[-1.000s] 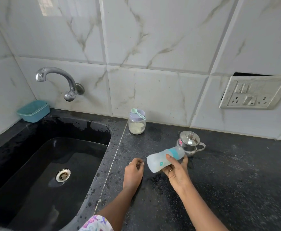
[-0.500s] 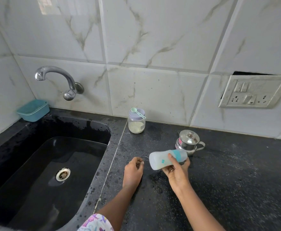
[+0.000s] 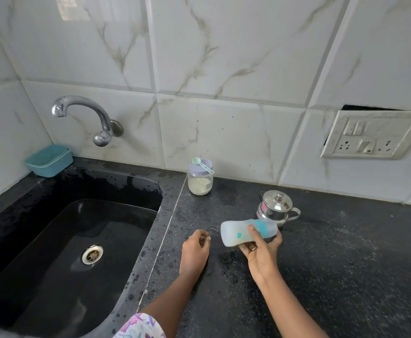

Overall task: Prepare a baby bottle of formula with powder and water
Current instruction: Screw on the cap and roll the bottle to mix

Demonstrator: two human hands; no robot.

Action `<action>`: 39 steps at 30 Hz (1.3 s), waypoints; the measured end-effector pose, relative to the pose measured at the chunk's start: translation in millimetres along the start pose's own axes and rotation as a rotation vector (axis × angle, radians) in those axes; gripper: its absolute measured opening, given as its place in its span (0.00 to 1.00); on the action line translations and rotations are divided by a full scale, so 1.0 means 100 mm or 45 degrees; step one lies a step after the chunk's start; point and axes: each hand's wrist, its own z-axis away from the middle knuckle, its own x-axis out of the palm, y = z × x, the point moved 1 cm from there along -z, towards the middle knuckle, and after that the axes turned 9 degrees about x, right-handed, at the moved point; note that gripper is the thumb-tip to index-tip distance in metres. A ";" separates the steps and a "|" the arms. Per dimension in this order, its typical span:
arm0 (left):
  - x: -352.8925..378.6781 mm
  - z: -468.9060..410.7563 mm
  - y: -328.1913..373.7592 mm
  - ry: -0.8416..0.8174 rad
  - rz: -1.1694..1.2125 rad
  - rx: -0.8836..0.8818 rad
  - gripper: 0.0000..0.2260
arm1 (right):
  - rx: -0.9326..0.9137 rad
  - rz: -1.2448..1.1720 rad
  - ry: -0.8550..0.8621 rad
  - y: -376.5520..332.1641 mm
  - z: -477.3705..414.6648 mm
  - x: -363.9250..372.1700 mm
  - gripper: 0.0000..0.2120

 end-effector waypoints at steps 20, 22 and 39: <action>0.00 0.01 -0.01 0.005 0.009 -0.002 0.05 | 0.009 0.077 -0.088 -0.02 0.04 0.08 0.33; 0.00 0.00 -0.02 0.011 -0.001 0.000 0.06 | 0.004 0.224 -0.127 -0.02 0.06 0.10 0.35; 0.00 0.00 -0.02 0.016 -0.005 0.003 0.05 | 0.007 0.152 -0.073 -0.03 0.07 0.06 0.37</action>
